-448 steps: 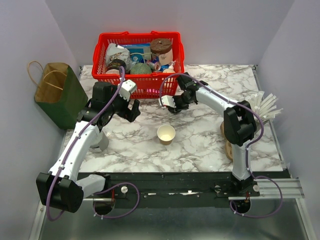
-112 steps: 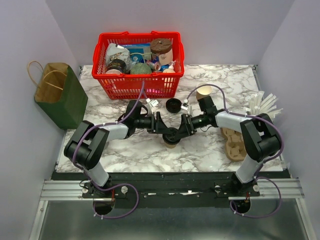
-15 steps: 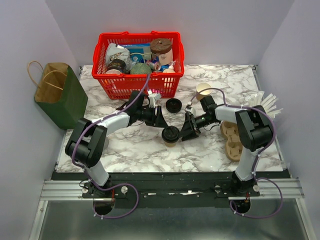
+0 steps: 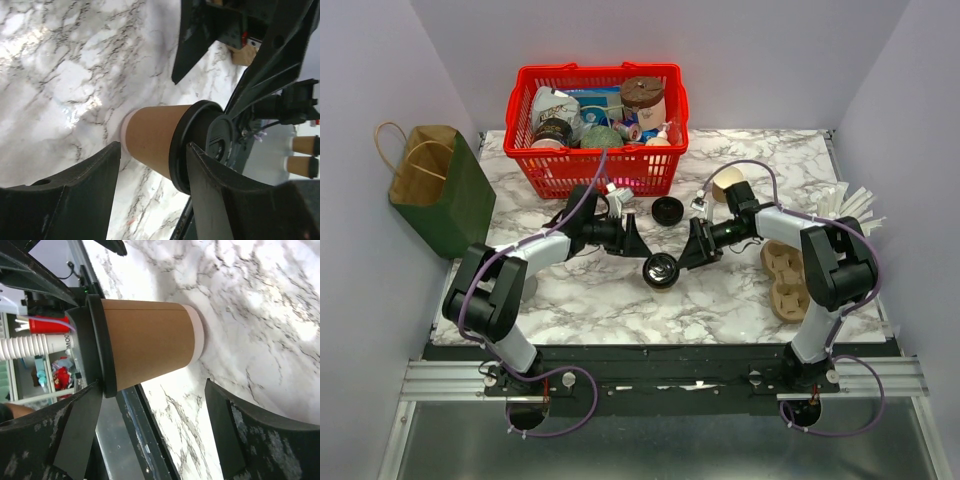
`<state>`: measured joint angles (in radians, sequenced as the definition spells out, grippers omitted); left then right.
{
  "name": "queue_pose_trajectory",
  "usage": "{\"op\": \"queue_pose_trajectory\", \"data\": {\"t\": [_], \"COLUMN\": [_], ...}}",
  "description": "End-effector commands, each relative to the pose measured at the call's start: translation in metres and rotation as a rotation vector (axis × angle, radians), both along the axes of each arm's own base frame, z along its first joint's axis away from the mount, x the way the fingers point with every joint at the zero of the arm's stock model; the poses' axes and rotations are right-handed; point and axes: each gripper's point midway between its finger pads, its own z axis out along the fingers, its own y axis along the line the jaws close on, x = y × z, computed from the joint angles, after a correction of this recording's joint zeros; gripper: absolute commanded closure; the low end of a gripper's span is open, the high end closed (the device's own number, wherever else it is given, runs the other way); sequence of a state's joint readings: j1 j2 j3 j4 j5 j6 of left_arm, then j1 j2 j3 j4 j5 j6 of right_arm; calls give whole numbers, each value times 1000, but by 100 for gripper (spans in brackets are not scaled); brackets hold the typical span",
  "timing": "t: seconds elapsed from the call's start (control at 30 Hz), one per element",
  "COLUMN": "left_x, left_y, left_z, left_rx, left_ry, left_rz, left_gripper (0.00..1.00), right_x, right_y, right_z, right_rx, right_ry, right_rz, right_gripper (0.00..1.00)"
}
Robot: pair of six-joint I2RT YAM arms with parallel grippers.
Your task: Pack the takeout coffee
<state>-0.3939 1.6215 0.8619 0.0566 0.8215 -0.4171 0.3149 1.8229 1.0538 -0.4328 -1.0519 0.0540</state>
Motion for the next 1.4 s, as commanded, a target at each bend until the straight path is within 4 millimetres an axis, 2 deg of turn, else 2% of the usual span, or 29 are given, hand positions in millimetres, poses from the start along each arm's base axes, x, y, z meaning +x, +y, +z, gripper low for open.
{"op": "queue_pose_trajectory", "data": {"t": [0.0, 0.33, 0.43, 0.57, 0.6, 0.73, 0.9, 1.1, 1.37], "left_x": [-5, -8, -16, -30, -31, -46, -58, -56, -44], "left_y": [-4, 2, 2, 8, 7, 1, -3, -10, -16], "left_z": [27, 31, 34, 22, 20, 16, 5, -8, -30], "left_rx": [-150, -178, -191, -138, -124, -99, -42, -1, 54], "left_ry": [1, 3, -1, -37, -51, -84, -112, -105, -58], "left_rz": [-49, -42, -73, -94, -96, -137, -155, -158, -120], "left_gripper": [36, 34, 33, 30, 2, 1, 1, 1, 2], "right_x": [7, 16, 14, 21, 24, 31, 27, 17, 18], "right_y": [11, 17, 15, 13, 14, 18, 23, 28, 29], "right_z": [27, 34, 36, 29, 27, 25, 18, 8, -3], "right_rx": [110, 145, 131, 75, 71, 78, 75, 68, 54], "right_ry": [-96, -93, -118, -129, -127, -130, -116, -92, -61], "right_rz": [61, 74, 68, 32, 30, 38, 59, 81, 65], "right_gripper": [7, 5, 5, 5, 5, 5, 5, 5, 7]}}
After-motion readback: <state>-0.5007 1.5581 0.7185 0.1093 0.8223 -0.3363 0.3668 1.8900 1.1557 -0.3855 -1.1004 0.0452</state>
